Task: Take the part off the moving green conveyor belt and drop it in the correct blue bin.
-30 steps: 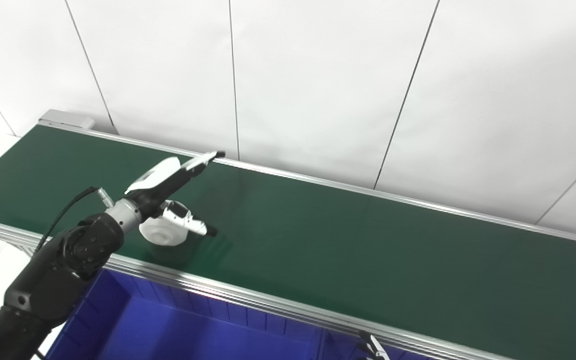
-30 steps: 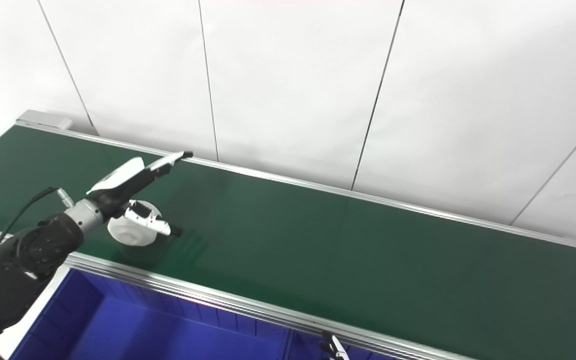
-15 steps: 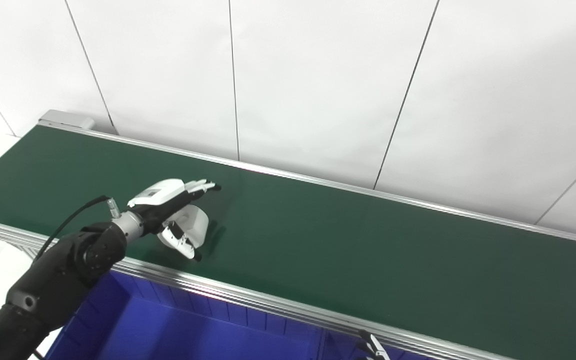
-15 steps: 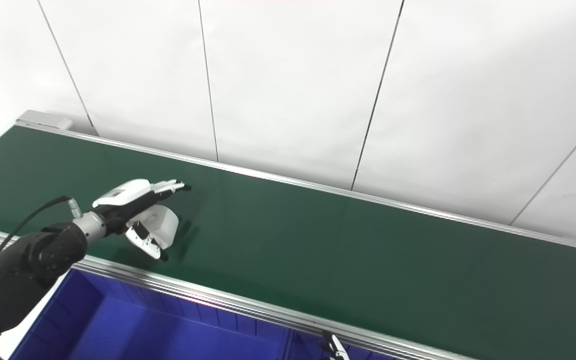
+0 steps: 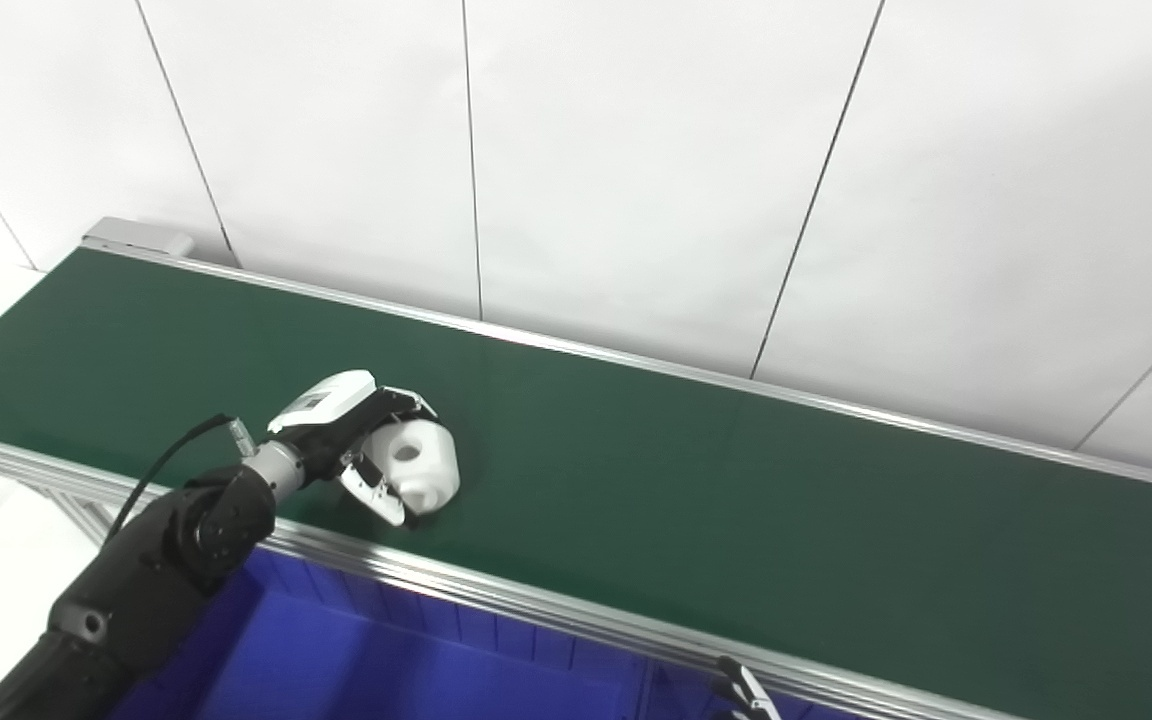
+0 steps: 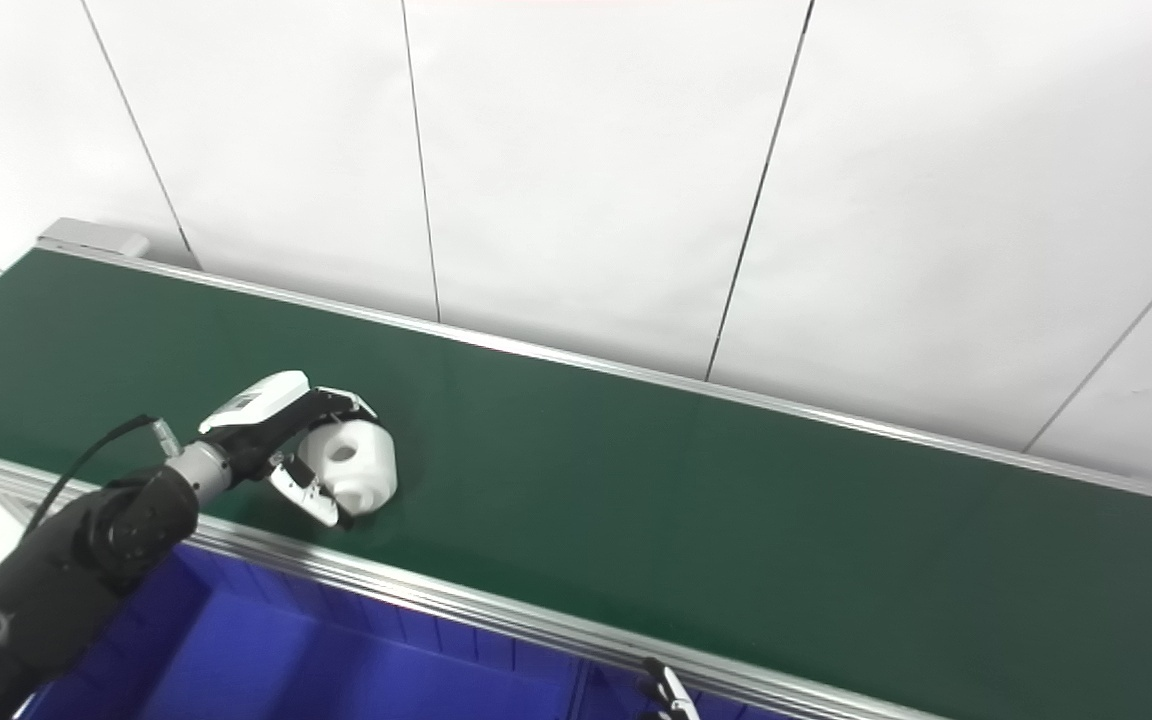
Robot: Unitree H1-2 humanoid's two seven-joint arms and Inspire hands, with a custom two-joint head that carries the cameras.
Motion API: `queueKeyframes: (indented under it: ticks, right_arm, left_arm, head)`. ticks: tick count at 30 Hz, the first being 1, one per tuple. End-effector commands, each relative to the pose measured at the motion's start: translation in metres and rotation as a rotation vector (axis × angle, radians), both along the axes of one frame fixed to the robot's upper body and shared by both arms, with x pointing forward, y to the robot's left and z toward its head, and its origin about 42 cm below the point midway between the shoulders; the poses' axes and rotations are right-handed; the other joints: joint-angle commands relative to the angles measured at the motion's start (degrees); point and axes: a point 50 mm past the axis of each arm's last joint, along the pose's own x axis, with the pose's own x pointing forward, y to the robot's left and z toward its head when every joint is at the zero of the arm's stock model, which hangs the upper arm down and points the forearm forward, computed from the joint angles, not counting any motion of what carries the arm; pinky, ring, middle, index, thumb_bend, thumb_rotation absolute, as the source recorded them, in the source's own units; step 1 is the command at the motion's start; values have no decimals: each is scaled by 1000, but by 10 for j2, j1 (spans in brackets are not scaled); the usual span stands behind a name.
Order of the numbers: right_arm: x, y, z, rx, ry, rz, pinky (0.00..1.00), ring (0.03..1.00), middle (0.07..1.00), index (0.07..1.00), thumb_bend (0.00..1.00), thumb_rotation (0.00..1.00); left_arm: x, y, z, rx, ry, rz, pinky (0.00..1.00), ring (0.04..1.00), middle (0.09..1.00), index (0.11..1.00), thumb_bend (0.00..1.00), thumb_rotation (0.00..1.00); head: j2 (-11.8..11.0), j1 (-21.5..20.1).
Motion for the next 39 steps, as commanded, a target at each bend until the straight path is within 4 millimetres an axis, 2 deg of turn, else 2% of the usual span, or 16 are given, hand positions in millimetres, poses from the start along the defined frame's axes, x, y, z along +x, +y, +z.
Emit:
queueKeyframes:
  ticks: [1,10,14,16,18,19,20,24,26,29,32,39]
  right_arm:
    - [2,6,16,47,-87,-2,598,775,852,917,577,397]
    - [-3,6,22,49,-79,-5,607,781,856,920,581,404]
    - [-5,5,26,35,-75,-1,617,783,863,929,578,428]
    - [-6,5,29,38,-72,-1,624,785,866,932,580,433]
    - [-7,4,32,40,-72,-4,630,785,868,931,586,437]
    - [-8,4,34,38,-74,-5,630,785,868,931,587,439]
    - [-8,4,35,36,-75,-7,630,784,867,929,591,447]
    - [-8,1,40,35,-73,-4,640,789,865,927,605,469]
    - [-6,-1,44,32,-69,-3,645,791,865,927,612,478]
    - [-4,-3,49,33,-61,-4,650,795,867,928,616,485]
    - [-2,-4,53,30,-56,-7,655,796,867,927,620,485]
    - [-1,-5,57,33,-53,-13,660,791,860,920,628,478]
  left_arm:
    - [2,3,19,-13,-109,-14,475,423,496,534,496,0]
    - [-24,-12,40,-175,-291,-63,450,413,490,543,495,0]
    - [-47,-30,43,-290,-366,-112,427,411,487,547,495,0]
    - [-63,-40,42,-333,-374,-145,431,415,495,539,496,0]
    - [-76,-48,39,-356,-364,-179,432,415,500,537,496,0]
    - [-84,-53,37,-362,-342,-195,431,415,500,538,496,0]
    - [-90,-57,36,-365,-327,-206,420,413,494,542,496,0]
    - [-123,-83,17,-415,-202,-277,424,409,489,545,495,0]
    - [-135,-98,3,-426,-125,-290,427,409,497,540,495,0]
    - [-141,-109,-9,-411,-27,-305,433,410,501,536,495,0]
    - [-137,-113,-11,-332,64,-337,446,413,497,535,495,0]
    - [-131,-119,-17,-144,228,-305,436,391,478,554,492,0]
  head:
    - [3,-2]
    - [21,-15]
    - [38,-30]
    - [60,-45]
    - [66,-49]
    - [81,-59]
    - [81,-59]
    - [106,-73]
    - [133,-81]
    - [143,-84]
    - [153,-82]
    - [158,-74]
